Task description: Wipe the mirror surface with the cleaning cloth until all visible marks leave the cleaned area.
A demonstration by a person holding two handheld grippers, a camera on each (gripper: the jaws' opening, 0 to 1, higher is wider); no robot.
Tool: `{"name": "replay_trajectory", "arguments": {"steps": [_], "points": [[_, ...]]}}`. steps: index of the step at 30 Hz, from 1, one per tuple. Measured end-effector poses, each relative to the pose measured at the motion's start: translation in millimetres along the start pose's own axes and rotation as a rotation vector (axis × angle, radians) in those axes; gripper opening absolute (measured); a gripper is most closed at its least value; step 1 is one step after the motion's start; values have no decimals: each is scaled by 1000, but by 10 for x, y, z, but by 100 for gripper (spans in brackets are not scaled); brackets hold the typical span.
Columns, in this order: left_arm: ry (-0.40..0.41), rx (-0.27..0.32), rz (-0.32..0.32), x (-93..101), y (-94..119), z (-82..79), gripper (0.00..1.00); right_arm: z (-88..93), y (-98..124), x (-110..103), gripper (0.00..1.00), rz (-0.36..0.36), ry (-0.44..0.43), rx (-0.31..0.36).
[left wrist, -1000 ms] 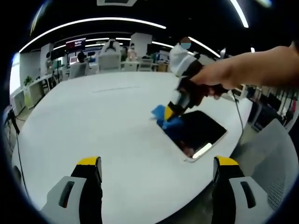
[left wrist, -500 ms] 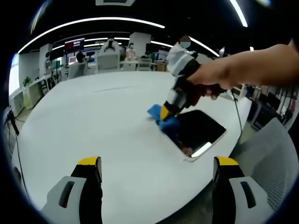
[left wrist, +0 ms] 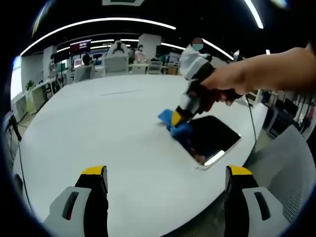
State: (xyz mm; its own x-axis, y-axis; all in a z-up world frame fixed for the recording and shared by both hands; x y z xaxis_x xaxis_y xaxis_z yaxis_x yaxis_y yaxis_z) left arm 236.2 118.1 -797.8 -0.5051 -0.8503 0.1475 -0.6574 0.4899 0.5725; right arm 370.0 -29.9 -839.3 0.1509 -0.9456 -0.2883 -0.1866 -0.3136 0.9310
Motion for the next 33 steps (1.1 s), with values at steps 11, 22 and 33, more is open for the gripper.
{"name": "replay_trajectory", "arguments": {"steps": [11, 22, 33], "points": [[16, 31, 21, -14, -14, -79, 99, 51, 18, -26, 6, 15, -15, -13], [6, 3, 34, 48, -6, -15, 99, 123, 49, -64, 6, 10, 2, -7], [-4, 5, 20, 22, -23, -27, 99, 227, 38, -91, 6, -33, -4, -17]]}}
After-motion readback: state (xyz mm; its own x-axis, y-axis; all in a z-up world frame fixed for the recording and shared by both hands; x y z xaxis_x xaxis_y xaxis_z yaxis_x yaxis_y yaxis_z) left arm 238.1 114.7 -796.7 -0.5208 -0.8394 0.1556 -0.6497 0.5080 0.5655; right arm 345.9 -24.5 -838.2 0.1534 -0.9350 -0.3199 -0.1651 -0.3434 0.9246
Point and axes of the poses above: the point that each gripper's makers call its tool centre point, and the gripper's own axes: y roughly backward along the fingers, x roughly to its right, z roughly out of its underside, the point moved 3 cm from there along y, roughly backward along the fingers, and after that the axes turned 3 degrees about -x, right-handed, at the moved point
